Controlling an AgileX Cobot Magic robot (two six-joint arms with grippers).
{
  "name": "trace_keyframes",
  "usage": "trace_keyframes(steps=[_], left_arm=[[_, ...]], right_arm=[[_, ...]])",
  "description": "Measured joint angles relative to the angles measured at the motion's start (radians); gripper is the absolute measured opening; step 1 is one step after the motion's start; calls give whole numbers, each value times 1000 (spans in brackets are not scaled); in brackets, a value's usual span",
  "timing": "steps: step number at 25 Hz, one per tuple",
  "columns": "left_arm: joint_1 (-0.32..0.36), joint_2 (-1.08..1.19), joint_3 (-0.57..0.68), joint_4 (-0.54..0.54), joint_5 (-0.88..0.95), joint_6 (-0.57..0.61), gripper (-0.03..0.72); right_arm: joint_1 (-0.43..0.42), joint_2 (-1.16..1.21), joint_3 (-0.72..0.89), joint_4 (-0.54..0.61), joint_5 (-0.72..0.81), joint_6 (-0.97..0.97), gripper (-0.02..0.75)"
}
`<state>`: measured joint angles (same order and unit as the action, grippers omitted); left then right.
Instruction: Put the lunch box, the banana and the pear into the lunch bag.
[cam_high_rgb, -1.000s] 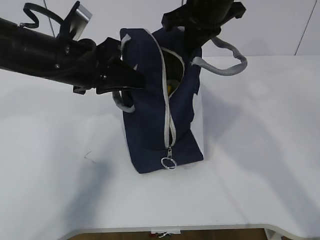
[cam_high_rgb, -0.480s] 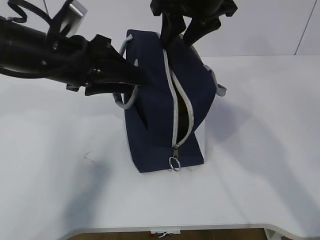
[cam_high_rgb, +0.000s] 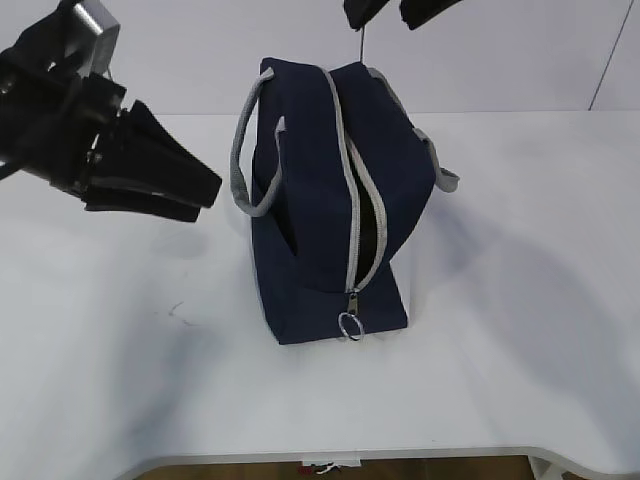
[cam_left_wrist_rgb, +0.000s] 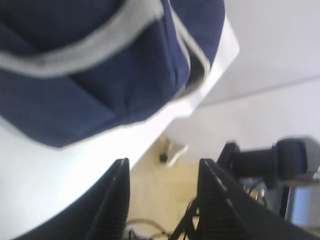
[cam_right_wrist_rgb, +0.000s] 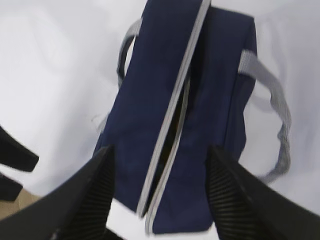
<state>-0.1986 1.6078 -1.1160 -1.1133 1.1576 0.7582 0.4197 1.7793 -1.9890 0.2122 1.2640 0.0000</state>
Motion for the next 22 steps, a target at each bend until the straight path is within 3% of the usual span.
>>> trace_keyframes(steps=[5,12,18,22], left_arm=[[-6,-12,0,215,28,-100,337],[-62,-20,0,609,44,-392,337],[-105,-29,0,676,49,-462,335],[-107,-66,0,677,49,-474,296]], right_arm=[[0,-147,159,11,0,0,465],[0,-222,212,19,0,0,465],[0,-264,340,8,-34,0,465],[0,-389,590,5,-248,-30,465]])
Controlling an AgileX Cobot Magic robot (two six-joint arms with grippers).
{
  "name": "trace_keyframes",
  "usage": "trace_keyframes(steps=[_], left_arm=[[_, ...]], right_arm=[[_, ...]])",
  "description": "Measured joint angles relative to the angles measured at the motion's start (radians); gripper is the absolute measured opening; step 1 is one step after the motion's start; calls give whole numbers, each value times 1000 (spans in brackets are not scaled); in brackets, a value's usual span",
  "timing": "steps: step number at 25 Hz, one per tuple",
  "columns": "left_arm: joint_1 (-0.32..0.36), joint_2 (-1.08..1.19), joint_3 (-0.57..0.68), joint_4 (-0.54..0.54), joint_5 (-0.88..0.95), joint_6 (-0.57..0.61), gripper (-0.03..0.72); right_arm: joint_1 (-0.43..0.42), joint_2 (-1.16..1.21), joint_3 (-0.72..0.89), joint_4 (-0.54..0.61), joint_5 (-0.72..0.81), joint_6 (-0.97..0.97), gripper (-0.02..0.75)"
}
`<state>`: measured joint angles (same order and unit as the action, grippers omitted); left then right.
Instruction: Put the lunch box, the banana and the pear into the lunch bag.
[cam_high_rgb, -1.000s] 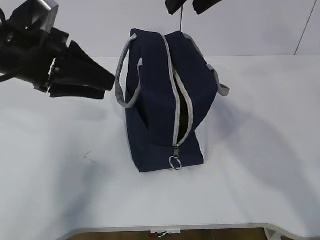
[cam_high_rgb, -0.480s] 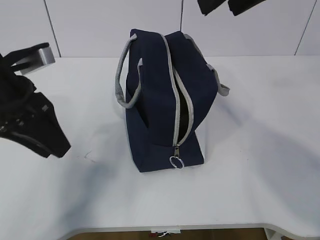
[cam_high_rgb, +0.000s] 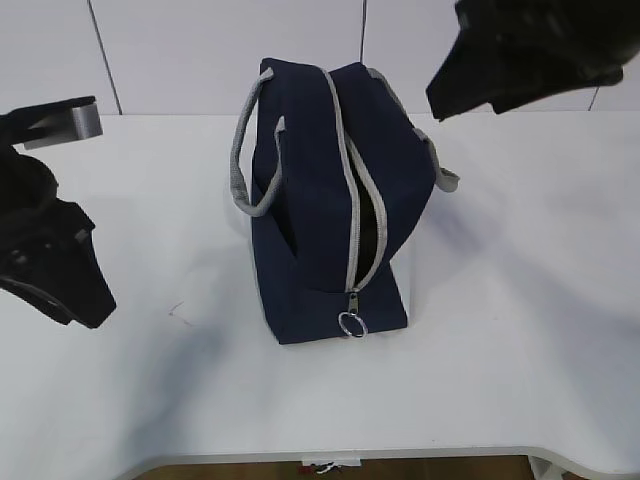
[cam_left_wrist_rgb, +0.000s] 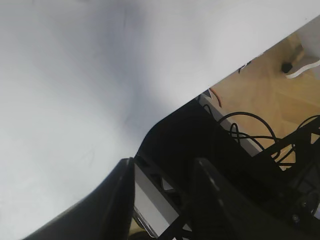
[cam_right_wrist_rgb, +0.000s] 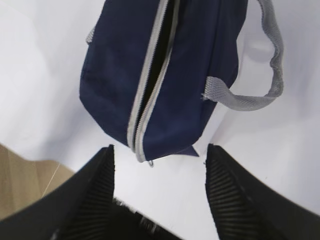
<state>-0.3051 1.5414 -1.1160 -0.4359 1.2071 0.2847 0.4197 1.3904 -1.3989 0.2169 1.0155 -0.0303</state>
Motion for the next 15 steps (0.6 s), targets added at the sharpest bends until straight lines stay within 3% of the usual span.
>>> trace_keyframes(steps=[9,15], left_arm=[[0,-90,0,0,4,-13,269],[0,-102,0,0,6,-23,267]], right_arm=[[0,-349,559,0,-581,-145,465],[0,-438,724,0,-754,-164,465]])
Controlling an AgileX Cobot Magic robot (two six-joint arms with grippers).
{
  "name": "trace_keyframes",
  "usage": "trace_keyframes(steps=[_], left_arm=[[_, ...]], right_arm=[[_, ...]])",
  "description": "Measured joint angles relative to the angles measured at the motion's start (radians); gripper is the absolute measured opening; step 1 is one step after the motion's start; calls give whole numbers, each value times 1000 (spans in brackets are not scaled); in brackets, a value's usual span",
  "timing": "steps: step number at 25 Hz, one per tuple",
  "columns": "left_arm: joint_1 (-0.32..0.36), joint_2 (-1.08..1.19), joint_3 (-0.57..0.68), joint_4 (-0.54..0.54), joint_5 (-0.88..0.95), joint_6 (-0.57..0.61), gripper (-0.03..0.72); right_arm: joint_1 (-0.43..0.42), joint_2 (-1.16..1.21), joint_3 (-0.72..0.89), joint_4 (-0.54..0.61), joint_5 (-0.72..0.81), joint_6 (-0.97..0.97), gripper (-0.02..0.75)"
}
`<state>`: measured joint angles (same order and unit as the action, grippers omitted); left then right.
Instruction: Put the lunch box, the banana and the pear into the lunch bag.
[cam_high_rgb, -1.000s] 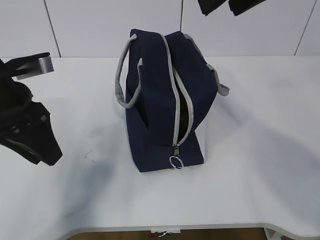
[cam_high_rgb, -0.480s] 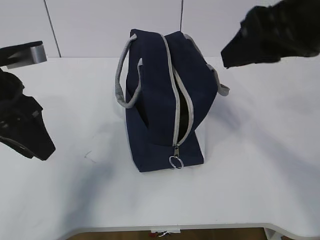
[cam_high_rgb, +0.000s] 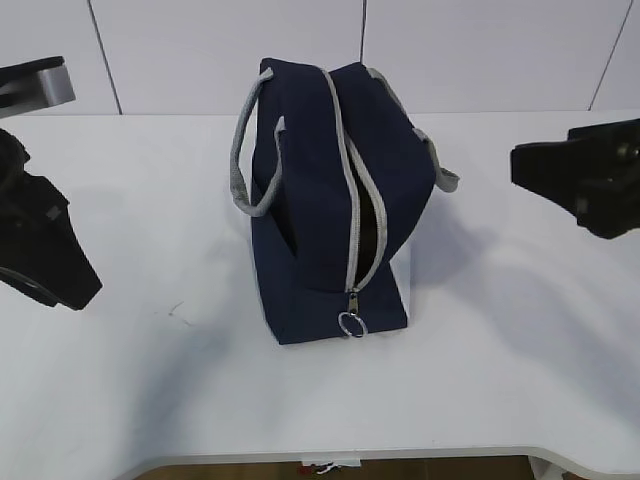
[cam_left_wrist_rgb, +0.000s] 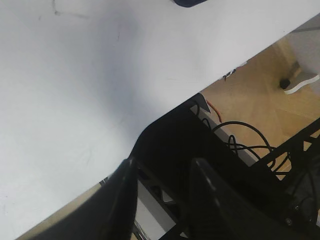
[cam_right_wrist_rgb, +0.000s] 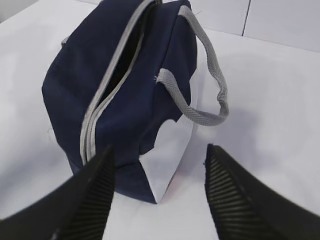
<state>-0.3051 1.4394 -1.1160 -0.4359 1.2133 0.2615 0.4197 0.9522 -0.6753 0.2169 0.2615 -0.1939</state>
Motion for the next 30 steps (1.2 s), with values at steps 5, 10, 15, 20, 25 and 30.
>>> trace_keyframes(steps=[5,10,15,20,25,30], left_arm=[[0,0,0,-26,0,-2,256],[0,0,0,-65,0,-4,253],[0,0,0,-85,0,-4,253],[0,0,0,-91,0,-4,253],[0,0,0,-93,0,-4,253],[0,0,0,-95,0,-4,253]], right_arm=[[0,4,4,-1,-77,-5,465],[0,79,86,-30,-237,-53,465],[0,120,246,-78,-516,37,465],[0,171,366,-302,-752,268,465],[0,275,389,-455,-871,378,465],[0,427,389,-511,-972,434,465]])
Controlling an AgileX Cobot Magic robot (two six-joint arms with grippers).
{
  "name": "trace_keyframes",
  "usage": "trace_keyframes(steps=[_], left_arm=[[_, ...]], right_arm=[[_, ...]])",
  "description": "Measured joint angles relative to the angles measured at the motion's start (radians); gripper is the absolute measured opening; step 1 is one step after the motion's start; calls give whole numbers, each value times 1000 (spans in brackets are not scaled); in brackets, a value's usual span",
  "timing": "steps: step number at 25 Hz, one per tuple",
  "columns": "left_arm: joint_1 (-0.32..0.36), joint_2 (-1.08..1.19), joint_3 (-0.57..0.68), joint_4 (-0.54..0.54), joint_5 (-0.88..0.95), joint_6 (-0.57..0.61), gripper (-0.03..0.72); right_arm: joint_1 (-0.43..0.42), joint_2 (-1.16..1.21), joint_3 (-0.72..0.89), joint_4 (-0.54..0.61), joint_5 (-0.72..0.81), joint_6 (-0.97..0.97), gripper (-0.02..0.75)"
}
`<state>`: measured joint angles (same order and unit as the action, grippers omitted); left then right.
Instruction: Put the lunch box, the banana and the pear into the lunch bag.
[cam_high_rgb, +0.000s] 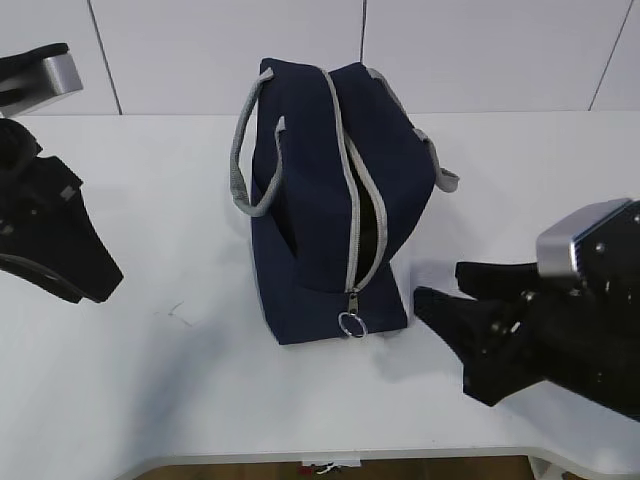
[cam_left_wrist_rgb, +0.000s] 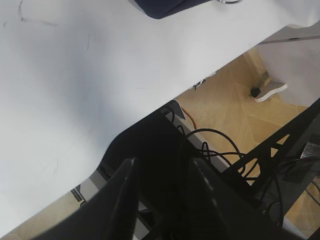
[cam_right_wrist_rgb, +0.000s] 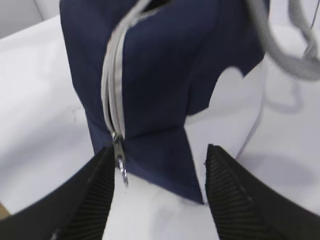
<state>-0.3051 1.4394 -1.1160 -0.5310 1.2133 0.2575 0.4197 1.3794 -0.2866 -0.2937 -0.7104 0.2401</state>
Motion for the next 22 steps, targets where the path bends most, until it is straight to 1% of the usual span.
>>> trace_keyframes(steps=[4,9,11,22], left_arm=[[0,0,0,0,0,0,253],[0,0,0,0,0,0,253],[0,0,0,0,0,0,253],[0,0,0,0,0,0,253]], right_arm=[[0,97,0,-50,-71,40,465],[0,199,0,-174,-171,70,465],[0,242,0,-201,-221,74,465],[0,442,-31,-170,-410,83,465]])
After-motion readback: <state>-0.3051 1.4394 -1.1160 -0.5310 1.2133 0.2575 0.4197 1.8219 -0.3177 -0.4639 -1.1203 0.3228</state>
